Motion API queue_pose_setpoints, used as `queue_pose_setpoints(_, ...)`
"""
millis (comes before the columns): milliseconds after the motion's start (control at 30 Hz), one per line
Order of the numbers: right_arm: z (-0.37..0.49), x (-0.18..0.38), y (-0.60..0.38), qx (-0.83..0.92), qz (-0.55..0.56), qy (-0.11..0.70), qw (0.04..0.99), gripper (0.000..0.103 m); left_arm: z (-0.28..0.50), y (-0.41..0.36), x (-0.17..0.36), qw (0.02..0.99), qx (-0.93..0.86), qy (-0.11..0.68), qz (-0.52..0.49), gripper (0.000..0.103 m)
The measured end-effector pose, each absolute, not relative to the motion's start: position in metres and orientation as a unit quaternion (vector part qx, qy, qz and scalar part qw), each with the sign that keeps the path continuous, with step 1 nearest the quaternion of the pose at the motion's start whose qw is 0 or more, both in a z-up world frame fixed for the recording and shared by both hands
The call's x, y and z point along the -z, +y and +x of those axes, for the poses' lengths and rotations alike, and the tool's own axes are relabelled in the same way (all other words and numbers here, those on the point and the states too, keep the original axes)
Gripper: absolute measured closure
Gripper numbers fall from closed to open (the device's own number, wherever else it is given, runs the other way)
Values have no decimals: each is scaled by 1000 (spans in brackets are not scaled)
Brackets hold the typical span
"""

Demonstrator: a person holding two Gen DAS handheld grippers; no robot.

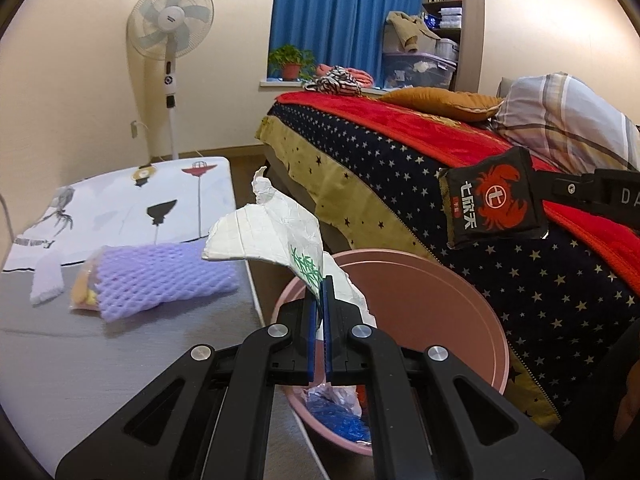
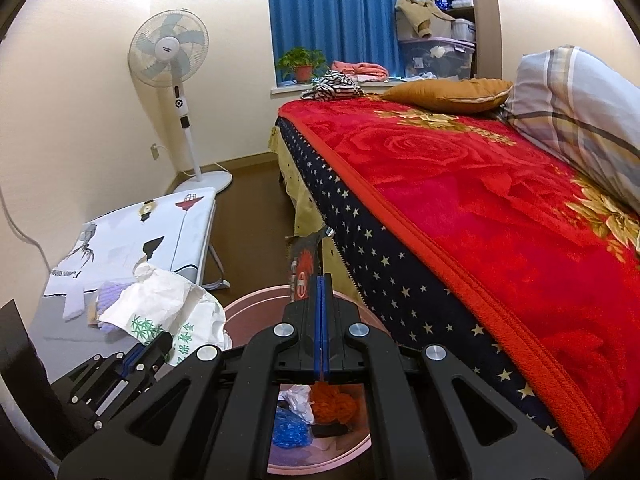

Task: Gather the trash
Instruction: 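Carry the paper bag and snack packet over the pink bin and release both, then move both tools back to the ironing board toward the purple foam net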

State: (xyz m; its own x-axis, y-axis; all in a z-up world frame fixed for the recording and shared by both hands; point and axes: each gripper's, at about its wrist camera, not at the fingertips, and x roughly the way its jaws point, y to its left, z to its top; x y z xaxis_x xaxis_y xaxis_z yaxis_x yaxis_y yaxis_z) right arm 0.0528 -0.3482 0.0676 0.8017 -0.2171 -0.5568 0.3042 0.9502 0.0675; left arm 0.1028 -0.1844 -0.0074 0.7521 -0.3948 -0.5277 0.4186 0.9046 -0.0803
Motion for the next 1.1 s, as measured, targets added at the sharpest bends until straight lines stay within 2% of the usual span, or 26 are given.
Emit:
queue_pose_setpoints(300,54,-65,-352,148,80,285,944,102,107,-196,15,920,251,301,17,99)
queue_pose_setpoints(333,54,-65,-353,150,81,284,943,98,109,-198,18,913,261,314,17,97)
queue_pose_setpoints(400,53,-65,-354,153,84,285,942,97,110,-198,25,906,263,332,17,69)
queue_pose_setpoints(433,53,-65,-354,152,86,285,943,95,110,-197,26,905,261,335,14,67)
queue_pose_setpoints(467,52,-65,-354,153,86,284,943,93,109,-194,27,906,257,336,12,67)
queue_pose_setpoints(533,50,-65,-353,152,85,282,944,81,108,-188,26,911,246,332,11,68)
queue_pose_setpoints(600,49,-65,-350,148,87,279,945,74,106,-181,22,915,239,325,9,68)
queue_pose_setpoints(1100,50,-62,-310,69,103,267,956,73,97,-111,1,942,168,290,-17,68)
